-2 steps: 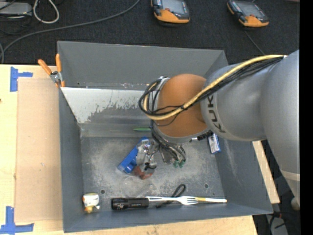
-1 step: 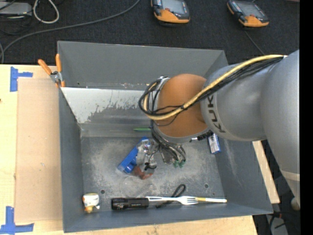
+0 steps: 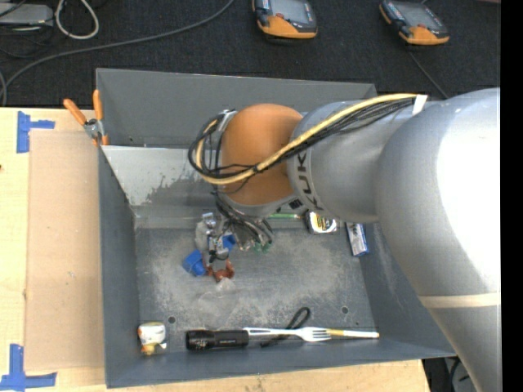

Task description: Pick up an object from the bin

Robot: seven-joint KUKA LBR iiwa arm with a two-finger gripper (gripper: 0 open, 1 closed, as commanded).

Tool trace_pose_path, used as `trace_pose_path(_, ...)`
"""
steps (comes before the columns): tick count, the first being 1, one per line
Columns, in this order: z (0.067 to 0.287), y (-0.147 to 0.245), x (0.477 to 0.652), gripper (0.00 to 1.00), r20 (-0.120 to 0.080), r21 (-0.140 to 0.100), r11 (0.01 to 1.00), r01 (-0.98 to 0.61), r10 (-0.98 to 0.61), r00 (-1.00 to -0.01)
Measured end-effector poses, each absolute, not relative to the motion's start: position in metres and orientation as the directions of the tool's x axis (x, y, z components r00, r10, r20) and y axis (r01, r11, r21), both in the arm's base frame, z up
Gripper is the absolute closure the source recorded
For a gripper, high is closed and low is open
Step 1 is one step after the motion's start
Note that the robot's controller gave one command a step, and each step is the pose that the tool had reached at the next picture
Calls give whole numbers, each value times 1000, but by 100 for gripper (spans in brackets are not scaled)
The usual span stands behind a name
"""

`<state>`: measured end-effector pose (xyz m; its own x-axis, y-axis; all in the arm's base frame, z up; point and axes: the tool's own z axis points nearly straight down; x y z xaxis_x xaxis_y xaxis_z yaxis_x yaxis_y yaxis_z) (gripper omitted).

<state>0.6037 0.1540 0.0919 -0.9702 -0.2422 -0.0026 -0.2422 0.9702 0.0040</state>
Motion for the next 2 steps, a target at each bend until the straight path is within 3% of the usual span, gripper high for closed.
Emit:
trace_pose_path(1,86,159,610,100,-28,6,950,-313,-313,-949)
trace_pose_path(2,84,202,619,100,-28,-5,855,-518,-518,-855)
